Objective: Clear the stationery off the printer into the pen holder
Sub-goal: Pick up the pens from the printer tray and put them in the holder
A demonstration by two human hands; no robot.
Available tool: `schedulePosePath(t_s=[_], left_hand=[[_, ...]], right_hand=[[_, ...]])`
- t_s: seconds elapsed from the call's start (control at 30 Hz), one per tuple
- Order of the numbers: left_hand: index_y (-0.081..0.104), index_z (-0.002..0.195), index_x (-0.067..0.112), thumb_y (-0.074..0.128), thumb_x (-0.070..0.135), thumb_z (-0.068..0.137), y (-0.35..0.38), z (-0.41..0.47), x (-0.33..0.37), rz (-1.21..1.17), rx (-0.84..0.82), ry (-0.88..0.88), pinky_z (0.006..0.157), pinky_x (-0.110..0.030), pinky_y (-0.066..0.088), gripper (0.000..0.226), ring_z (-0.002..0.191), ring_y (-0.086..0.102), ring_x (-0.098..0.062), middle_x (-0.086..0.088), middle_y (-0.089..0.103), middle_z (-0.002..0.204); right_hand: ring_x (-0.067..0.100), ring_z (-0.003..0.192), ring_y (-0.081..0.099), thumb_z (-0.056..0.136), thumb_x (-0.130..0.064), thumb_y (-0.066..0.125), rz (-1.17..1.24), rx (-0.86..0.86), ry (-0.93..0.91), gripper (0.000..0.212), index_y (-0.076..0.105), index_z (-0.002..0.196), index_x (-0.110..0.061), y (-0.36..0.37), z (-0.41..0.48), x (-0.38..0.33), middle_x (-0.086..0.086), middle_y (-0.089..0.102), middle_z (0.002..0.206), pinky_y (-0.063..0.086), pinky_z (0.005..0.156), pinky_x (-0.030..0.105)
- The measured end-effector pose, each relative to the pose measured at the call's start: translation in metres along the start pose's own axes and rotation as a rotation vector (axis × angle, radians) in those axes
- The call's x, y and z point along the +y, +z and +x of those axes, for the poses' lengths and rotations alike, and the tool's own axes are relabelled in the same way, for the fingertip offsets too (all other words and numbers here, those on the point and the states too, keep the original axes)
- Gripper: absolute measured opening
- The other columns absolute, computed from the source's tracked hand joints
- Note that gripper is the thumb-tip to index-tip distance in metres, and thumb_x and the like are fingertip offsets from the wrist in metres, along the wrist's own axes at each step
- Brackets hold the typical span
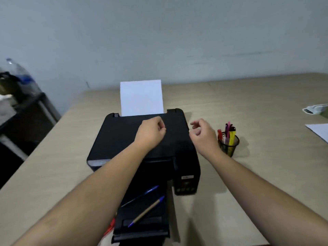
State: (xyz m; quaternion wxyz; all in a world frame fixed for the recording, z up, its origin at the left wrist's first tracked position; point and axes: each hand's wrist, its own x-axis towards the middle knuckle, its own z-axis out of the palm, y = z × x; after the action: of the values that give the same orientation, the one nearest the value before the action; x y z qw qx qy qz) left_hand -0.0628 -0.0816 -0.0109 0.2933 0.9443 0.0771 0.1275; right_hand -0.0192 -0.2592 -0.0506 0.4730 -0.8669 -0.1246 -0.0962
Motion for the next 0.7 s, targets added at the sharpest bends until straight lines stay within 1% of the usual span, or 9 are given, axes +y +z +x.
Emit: schedulePosePath(t_s=[0.07, 0.17, 0.2, 0.27, 0.37, 0.47, 0.57, 0.63, 0.7], left_hand=[[0.061, 0.081, 0.017, 0.056, 0.018, 0.084, -0.019, -0.027, -0.035, 0.010, 0.025, -0.046, 0.064, -0.029, 0.049, 0.006, 0.065, 0.056, -0.015, 0.009, 0.055, 0.062], [0.060, 0.079, 0.017, 0.058, 0.020, 0.082, -0.034, -0.067, -0.084, 0.039, 0.059, -0.106, 0.063, -0.032, 0.049, 0.005, 0.064, 0.058, -0.018, 0.008, 0.054, 0.058], [0.059, 0.079, 0.017, 0.058, 0.021, 0.082, -0.036, -0.082, -0.100, 0.052, 0.063, -0.124, 0.063, -0.032, 0.048, 0.005, 0.064, 0.058, -0.019, 0.007, 0.053, 0.057], [0.058, 0.079, 0.016, 0.057, 0.021, 0.080, -0.031, -0.108, -0.128, 0.084, 0.038, -0.149, 0.063, -0.034, 0.048, 0.005, 0.066, 0.061, -0.023, 0.007, 0.052, 0.055], [0.060, 0.079, 0.017, 0.054, 0.020, 0.078, -0.012, -0.137, -0.160, 0.143, -0.099, -0.194, 0.067, -0.033, 0.051, 0.006, 0.076, 0.066, -0.027, 0.000, 0.063, 0.067], [0.064, 0.092, 0.012, 0.056, 0.019, 0.081, 0.009, -0.155, -0.182, 0.195, -0.289, -0.197, 0.077, -0.032, 0.049, 0.015, 0.093, 0.064, -0.029, -0.009, 0.068, 0.097], [0.061, 0.106, 0.011, 0.059, 0.027, 0.085, 0.024, -0.160, -0.189, 0.259, -0.370, -0.171, 0.081, -0.032, 0.047, 0.026, 0.102, 0.061, -0.029, -0.011, 0.062, 0.109], [0.060, 0.108, 0.011, 0.061, 0.031, 0.085, 0.034, -0.159, -0.190, 0.293, -0.397, -0.155, 0.085, -0.035, 0.047, 0.030, 0.105, 0.060, -0.030, -0.011, 0.060, 0.111], [0.059, 0.107, 0.010, 0.061, 0.028, 0.085, 0.042, -0.157, -0.187, 0.297, -0.415, -0.143, 0.087, -0.037, 0.048, 0.028, 0.106, 0.059, -0.032, -0.012, 0.059, 0.112]], right_hand=[[0.013, 0.067, 0.052, 0.082, -0.016, 0.057, 0.012, -0.019, -0.121, 0.012, 0.058, 0.094, -0.020, 0.026, -0.033, -0.027, 0.000, 0.059, 0.085, 0.041, 0.062, 0.020], [0.011, 0.056, 0.047, 0.077, -0.017, 0.058, -0.003, -0.143, -0.308, 0.003, 0.057, 0.080, -0.018, 0.063, -0.083, -0.054, -0.004, 0.055, 0.073, 0.042, 0.058, 0.023], [0.010, 0.056, 0.046, 0.077, -0.019, 0.058, -0.022, -0.201, -0.335, 0.001, 0.057, 0.077, -0.018, 0.078, -0.099, -0.058, -0.005, 0.053, 0.070, 0.043, 0.057, 0.025], [0.009, 0.056, 0.046, 0.076, -0.020, 0.058, -0.036, -0.305, -0.276, 0.005, 0.058, 0.072, -0.017, 0.105, -0.125, -0.055, -0.004, 0.055, 0.069, 0.045, 0.059, 0.030], [0.012, 0.068, 0.053, 0.078, -0.022, 0.058, -0.122, -0.495, -0.131, 0.005, 0.061, 0.076, -0.019, 0.133, -0.150, -0.037, -0.002, 0.059, 0.080, 0.049, 0.067, 0.033], [0.015, 0.096, 0.058, 0.083, -0.020, 0.056, -0.333, -0.716, -0.117, 0.016, 0.066, 0.095, -0.021, 0.140, -0.163, -0.013, -0.002, 0.059, 0.103, 0.045, 0.083, 0.026], [0.018, 0.116, 0.050, 0.086, -0.017, 0.054, -0.460, -0.798, -0.170, 0.028, 0.065, 0.112, -0.021, 0.135, -0.167, 0.001, 0.000, 0.058, 0.120, 0.039, 0.101, 0.026], [0.020, 0.119, 0.045, 0.088, -0.017, 0.053, -0.552, -0.825, -0.191, 0.032, 0.062, 0.119, -0.022, 0.130, -0.167, 0.007, 0.001, 0.056, 0.125, 0.035, 0.103, 0.028], [0.022, 0.118, 0.046, 0.089, -0.020, 0.054, -0.637, -0.845, -0.213, 0.029, 0.062, 0.117, -0.022, 0.126, -0.165, 0.013, 0.002, 0.057, 0.122, 0.037, 0.102, 0.032]])
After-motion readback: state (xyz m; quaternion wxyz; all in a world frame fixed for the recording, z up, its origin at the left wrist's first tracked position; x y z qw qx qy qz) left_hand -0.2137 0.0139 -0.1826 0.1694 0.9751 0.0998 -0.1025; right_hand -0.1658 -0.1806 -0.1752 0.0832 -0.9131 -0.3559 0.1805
